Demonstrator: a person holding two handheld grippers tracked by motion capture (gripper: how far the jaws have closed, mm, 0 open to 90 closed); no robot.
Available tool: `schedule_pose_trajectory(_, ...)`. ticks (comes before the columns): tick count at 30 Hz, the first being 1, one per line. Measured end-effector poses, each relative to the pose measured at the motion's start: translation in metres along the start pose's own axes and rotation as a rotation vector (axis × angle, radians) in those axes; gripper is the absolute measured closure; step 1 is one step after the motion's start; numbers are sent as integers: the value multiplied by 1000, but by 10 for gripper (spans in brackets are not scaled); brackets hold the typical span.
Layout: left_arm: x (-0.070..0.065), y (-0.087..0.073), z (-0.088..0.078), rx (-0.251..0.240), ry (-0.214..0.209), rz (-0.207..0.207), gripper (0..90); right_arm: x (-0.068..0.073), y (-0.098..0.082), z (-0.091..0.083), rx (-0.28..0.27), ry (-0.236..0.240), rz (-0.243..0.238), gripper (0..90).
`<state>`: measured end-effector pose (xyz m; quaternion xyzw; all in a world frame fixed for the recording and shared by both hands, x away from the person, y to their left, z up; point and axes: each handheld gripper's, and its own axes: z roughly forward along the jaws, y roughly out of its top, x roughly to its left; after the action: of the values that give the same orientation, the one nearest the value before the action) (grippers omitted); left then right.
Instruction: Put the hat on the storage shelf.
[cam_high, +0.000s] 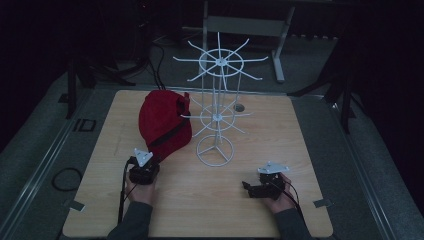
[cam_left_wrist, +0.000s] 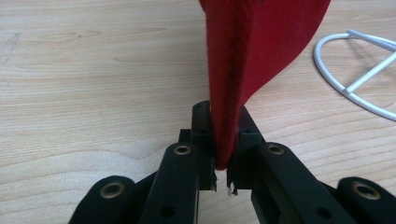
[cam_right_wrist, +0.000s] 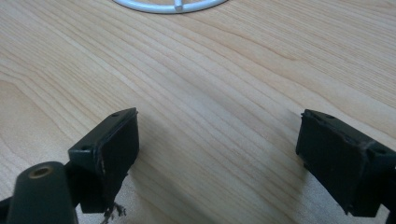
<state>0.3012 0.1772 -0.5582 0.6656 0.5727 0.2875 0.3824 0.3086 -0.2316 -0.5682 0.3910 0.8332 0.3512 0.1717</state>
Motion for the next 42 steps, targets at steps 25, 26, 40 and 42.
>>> schedule_pose_trajectory(25, -4, 3, 1, -26, -13, -7, 867, 0, 0, 0, 0, 0, 0, 131)
schedule_pose_trajectory(26, -3, 4, 0, -32, -14, -11, 867, 0, 0, 0, 0, 1, 0, 131)
schedule_pose_trajectory(40, 21, 25, -16, -81, 17, -82, 866, 0, 0, 0, 0, 1, 0, 131)
schedule_pose_trajectory(42, 25, 28, -20, -93, 20, -92, 866, 0, 0, 0, 0, 0, 0, 131)
